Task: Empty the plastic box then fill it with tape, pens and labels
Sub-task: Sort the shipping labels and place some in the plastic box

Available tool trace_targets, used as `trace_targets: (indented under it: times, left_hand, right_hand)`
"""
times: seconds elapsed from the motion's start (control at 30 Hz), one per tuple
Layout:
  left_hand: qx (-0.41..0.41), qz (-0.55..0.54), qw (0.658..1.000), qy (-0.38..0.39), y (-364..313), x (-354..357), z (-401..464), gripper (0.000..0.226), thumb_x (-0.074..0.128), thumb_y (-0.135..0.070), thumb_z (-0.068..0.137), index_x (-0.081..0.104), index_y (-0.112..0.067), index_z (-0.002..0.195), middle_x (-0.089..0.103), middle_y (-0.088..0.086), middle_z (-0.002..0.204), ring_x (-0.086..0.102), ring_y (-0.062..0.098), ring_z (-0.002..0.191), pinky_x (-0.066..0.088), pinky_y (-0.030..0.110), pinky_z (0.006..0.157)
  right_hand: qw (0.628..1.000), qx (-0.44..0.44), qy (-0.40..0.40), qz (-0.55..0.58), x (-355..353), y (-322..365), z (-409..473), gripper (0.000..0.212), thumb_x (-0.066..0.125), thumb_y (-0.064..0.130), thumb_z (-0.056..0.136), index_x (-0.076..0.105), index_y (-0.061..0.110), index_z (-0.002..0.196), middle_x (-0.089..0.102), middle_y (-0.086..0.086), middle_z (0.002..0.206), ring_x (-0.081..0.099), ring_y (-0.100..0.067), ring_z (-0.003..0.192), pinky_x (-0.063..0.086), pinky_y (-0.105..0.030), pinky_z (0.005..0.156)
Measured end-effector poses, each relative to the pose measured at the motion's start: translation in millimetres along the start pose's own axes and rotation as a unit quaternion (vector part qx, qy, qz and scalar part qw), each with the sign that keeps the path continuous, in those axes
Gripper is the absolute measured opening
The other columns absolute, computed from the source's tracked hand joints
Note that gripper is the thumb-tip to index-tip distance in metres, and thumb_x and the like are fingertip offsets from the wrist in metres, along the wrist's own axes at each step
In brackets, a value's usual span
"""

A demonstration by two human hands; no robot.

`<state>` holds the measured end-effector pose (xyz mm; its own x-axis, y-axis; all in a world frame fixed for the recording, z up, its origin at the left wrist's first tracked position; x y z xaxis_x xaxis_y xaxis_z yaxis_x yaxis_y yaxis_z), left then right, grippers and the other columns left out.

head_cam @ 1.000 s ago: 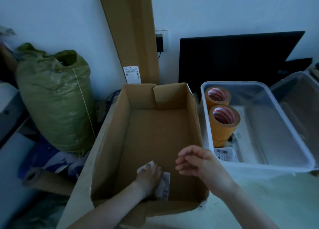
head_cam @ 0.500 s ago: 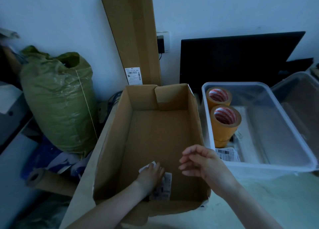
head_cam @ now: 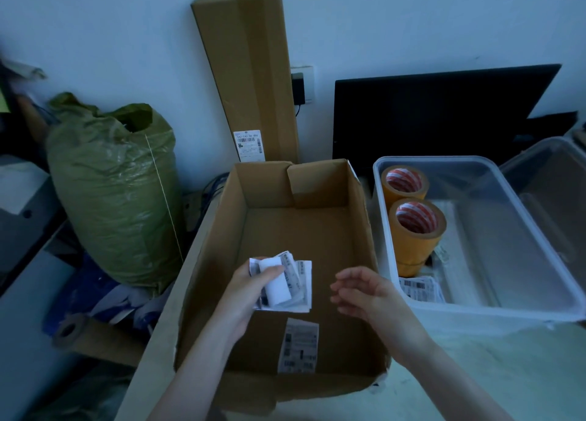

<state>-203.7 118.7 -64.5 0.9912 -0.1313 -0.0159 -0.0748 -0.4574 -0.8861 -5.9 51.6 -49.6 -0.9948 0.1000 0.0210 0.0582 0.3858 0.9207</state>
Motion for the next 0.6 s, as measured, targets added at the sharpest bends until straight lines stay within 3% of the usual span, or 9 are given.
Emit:
trace_targets:
  times: [0.2,0.33,0.4,0.5,0.6]
  left_hand:
    - [0.025,0.004,0.999,0.038,-9.7,18.0,-24.7,0.025,0.064,-0.031,0.086,0.062,-0.024,0.110,0.066,0.001,0.103,0.062,0.018,0.100,0.053,0.036,0.080]
    - [0.031,0.026,0.996,0.079,-10.3,23.8,-29.6,0.041,0.065,-0.045,0.075,0.063,-0.022,0.110,0.067,0.002,0.102,0.064,0.020,0.100,0.055,0.038,0.085]
    - [0.032,0.009,0.996,0.084,-11.1,24.2,-32.2,0.040,0.053,-0.052,0.080,0.066,-0.023,0.105,0.069,0.001,0.100,0.065,0.019,0.098,0.054,0.038,0.085]
    - [0.011,-0.046,0.997,0.065,-10.3,21.2,-33.3,0.041,0.031,-0.060,0.090,0.062,-0.035,0.098,0.067,-0.003,0.095,0.062,0.012,0.094,0.050,0.031,0.078]
    - [0.070,0.031,0.996,0.047,-11.6,20.7,-35.3,0.038,0.031,-0.061,0.085,0.055,-0.038,0.103,0.064,-0.009,0.100,0.063,0.004,0.088,0.052,0.024,0.070]
  right_hand:
    - [0.995,0.027,0.077,-0.060,20.0,4.4,-0.4,0.019,0.062,0.028,0.089,0.064,0.018,0.105,0.072,0.000,0.097,0.071,-0.016,0.086,0.058,-0.026,0.072]
    - [0.991,-0.001,0.095,-0.093,23.4,10.8,-2.9,0.010,0.060,0.020,0.092,0.067,0.019,0.099,0.073,0.005,0.092,0.069,-0.007,0.074,0.051,-0.017,0.059]
    - [0.992,-0.012,0.082,-0.099,20.8,12.2,-3.9,0.010,0.059,0.018,0.092,0.067,0.019,0.099,0.073,0.004,0.091,0.069,-0.006,0.070,0.051,-0.018,0.057]
    - [0.994,-0.021,0.064,-0.086,15.4,13.5,-4.9,0.012,0.058,0.016,0.093,0.066,0.020,0.101,0.073,0.005,0.090,0.069,-0.006,0.068,0.052,-0.019,0.056]
    - [0.996,-0.009,0.074,-0.054,13.2,12.5,-5.6,0.013,0.057,0.014,0.093,0.064,0.019,0.103,0.074,0.003,0.094,0.071,-0.011,0.078,0.055,-0.021,0.058]
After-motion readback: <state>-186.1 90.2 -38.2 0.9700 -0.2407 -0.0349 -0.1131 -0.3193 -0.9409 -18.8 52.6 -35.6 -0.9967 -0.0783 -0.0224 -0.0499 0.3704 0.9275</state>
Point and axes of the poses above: each hand's wrist, its own z-axis towards the middle knuckle, its own x-axis out of the palm, y = z × x, the point moved 5 cm from there along z, towards the middle knuckle
